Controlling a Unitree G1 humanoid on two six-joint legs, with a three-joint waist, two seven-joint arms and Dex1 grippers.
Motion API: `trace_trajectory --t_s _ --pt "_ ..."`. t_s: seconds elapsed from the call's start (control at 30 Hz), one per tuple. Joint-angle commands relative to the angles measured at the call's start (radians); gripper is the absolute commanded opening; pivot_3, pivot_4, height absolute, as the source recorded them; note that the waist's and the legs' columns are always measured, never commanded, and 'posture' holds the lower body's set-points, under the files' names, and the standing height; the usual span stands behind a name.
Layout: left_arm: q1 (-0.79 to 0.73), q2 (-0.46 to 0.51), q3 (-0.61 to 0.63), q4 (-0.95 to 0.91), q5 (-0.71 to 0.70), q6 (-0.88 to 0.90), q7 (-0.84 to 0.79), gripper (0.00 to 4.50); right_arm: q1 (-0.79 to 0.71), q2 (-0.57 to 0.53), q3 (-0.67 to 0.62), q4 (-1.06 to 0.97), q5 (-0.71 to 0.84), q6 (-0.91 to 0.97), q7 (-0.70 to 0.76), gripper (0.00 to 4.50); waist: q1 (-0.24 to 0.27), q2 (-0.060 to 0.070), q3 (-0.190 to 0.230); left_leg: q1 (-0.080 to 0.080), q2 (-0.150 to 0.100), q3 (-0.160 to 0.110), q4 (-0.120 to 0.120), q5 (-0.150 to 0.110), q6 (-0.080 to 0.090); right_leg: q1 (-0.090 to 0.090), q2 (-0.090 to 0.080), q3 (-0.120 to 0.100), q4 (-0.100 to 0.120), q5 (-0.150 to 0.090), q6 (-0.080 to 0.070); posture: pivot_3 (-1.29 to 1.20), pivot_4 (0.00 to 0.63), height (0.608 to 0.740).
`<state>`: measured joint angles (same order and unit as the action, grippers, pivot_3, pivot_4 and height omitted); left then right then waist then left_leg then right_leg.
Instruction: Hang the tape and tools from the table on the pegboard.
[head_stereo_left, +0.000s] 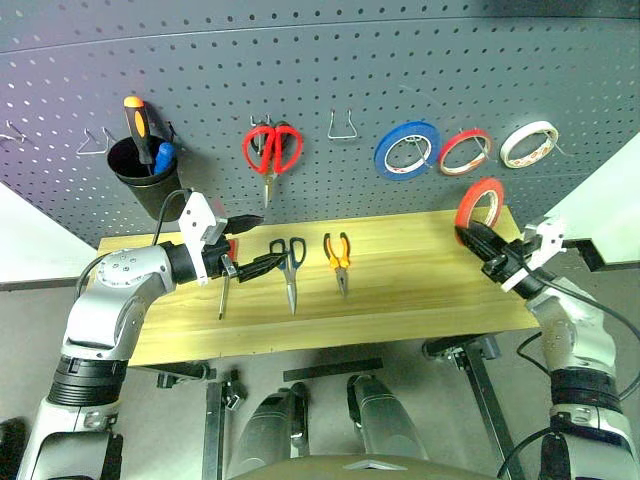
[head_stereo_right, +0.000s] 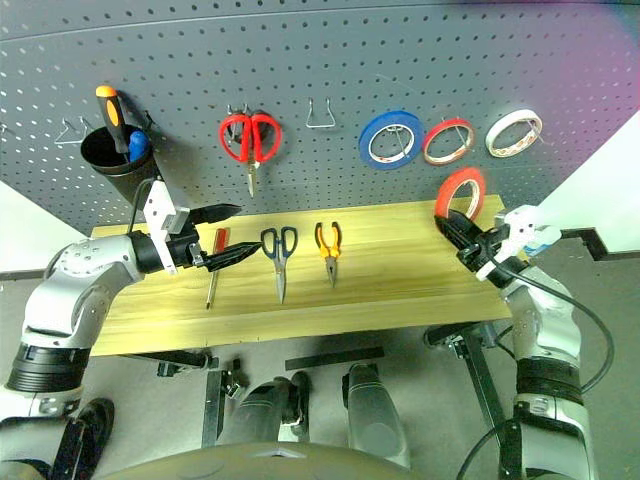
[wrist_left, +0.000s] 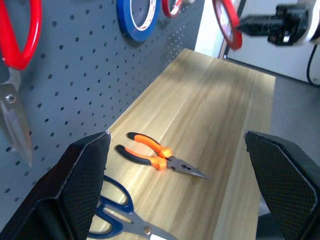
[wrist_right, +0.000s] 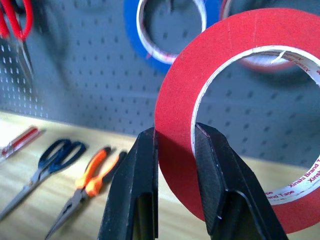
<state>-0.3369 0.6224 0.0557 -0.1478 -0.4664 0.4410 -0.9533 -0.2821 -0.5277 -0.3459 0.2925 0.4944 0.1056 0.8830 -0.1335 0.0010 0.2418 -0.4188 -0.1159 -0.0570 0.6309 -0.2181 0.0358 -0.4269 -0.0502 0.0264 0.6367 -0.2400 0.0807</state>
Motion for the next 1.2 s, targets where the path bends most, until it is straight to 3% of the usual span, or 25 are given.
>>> trace_trajectory --t_s 0.03,0.3,0.67,1.2 --pt "-0.032 -0.003 0.005 0.000 -0.004 -0.029 -0.010 4.50 0.010 -0.033 -0.046 -0.081 0.041 0.027 -0.007 0.68 -0.002 0.000 -0.001 0.000 0.000 0.000 0.000 0.000 0.000 0.000 0.000 0.000 0.000 0.000 0.000 -0.34 0.160 0.740" --pt "-0.050 -0.011 -0.001 0.009 0.001 -0.036 -0.009 4.50 -0.060 -0.052 -0.061 -0.089 0.063 0.045 -0.042 0.68 -0.042 0.001 -0.008 0.000 0.000 0.000 0.001 0.001 0.002 0.000 0.000 0.000 0.001 0.000 0.000 -0.34 0.159 0.740" --pt "-0.034 -0.013 0.006 -0.013 -0.002 -0.030 0.005 4.50 -0.167 -0.012 0.035 -0.097 0.032 0.045 -0.053 0.68 -0.080 0.001 -0.009 0.001 0.000 0.001 0.007 0.001 0.003 0.000 0.000 0.000 0.011 0.000 0.000 -0.30 0.167 0.740" --pt "-0.005 -0.008 0.016 -0.078 -0.019 0.009 0.043 4.50 -0.362 0.040 0.143 0.223 -0.128 -0.173 -0.028 0.68 -0.073 0.002 -0.009 0.001 0.000 0.001 0.012 0.001 0.004 0.000 0.000 0.000 0.014 0.000 0.000 -0.25 0.172 0.740"
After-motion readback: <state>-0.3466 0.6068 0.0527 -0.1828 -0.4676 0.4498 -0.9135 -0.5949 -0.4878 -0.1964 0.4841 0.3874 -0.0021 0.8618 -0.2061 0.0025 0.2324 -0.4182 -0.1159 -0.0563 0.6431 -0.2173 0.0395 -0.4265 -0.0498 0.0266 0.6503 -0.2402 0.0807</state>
